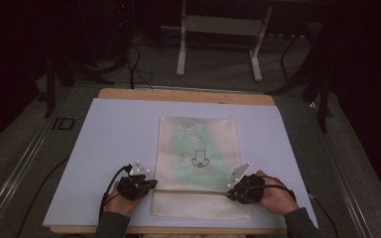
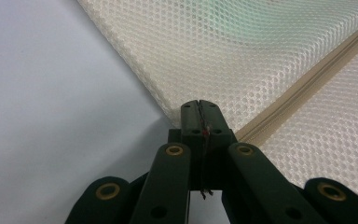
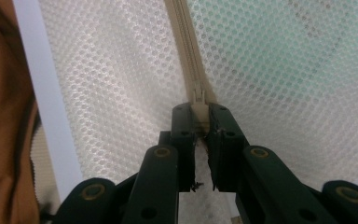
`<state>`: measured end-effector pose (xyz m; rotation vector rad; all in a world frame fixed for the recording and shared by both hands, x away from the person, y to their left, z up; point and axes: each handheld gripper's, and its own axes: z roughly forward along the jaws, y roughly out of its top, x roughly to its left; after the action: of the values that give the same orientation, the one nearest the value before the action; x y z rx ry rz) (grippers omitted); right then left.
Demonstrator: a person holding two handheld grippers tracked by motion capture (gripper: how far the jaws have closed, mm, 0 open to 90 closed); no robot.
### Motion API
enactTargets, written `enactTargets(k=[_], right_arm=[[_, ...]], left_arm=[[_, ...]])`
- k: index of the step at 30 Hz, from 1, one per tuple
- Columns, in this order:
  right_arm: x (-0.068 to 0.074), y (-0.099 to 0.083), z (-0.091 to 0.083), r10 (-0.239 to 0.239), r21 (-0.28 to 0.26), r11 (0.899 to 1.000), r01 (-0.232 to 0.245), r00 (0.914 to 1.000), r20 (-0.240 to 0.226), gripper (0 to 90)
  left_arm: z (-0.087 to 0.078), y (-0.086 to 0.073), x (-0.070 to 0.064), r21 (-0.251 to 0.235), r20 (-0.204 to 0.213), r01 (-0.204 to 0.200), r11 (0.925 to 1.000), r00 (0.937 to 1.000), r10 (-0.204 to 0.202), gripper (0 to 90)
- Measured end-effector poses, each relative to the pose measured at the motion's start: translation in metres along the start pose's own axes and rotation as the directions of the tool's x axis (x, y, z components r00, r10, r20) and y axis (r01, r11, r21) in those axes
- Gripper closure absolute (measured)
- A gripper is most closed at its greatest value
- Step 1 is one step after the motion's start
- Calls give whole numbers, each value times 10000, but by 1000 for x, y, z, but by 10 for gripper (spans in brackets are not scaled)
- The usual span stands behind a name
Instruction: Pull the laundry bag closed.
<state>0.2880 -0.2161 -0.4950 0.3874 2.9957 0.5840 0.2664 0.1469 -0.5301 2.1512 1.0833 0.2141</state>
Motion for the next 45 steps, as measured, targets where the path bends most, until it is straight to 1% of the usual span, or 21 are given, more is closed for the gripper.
enactTargets(k=[1,3,7,12,18,20,21,23,29,31,32,33,36,39,41,45], right_arm=[[0,-1,-1,21,80,10000,-21,10000,18,822],[-1,-3,-1,72,29,10000,-72,10000,19,822],[-2,-7,-2,138,118,9998,-139,9999,96,822],[-3,-13,-3,258,14,9997,-258,9996,82,822],[-3,-13,-4,287,-35,9996,-287,9996,59,822],[-3,-14,-4,274,78,9996,-275,9995,126,821],[-4,-15,-4,347,78,9994,-347,9993,119,822],[-4,-17,-5,386,-84,9992,-385,9992,73,822],[-4,-18,-7,411,-200,9990,-411,9992,18,821],[-5,-20,-7,450,72,9990,-451,9989,147,821],[-6,-22,-7,492,88,9987,-494,9987,136,822],[-7,-26,-9,611,-20,9981,-610,9981,91,821],[-7,-34,-13,835,-165,9964,-833,9964,157,821],[-8,-38,-16,898,-209,9958,-895,9958,182,821],[-10,-43,-19,1054,-277,9941,-1048,9942,212,821],[-10,-48,-19,1257,-573,9905,-1249,9920,93,821]], left_arm=[[0,0,0,-10,3,5,10000,10000,-5,895],[0,0,0,-6,11,6,10000,10000,-6,895],[0,0,0,-29,12,26,10000,10000,-26,895],[0,0,0,12,13,-14,10000,10000,14,894],[0,0,0,29,5,-25,10000,10000,25,894],[0,0,0,23,11,-26,10000,10000,26,895],[0,0,0,27,9,-29,10000,10000,29,895],[0,0,0,31,6,-36,10000,10000,36,894],[0,0,0,24,-16,-40,10000,10000,40,894],[0,0,0,18,0,-27,10000,10000,27,895],[0,0,0,33,1,-35,10000,10000,35,895],[0,0,0,31,3,-34,10000,10000,34,895],[0,0,0,30,-2,-32,10000,10000,32,894],[0,0,0,27,-18,-41,10000,10000,41,894],[0,0,0,14,-17,-11,10000,10000,11,894],[0,0,0,17,-13,-23,10000,10000,23,894]])
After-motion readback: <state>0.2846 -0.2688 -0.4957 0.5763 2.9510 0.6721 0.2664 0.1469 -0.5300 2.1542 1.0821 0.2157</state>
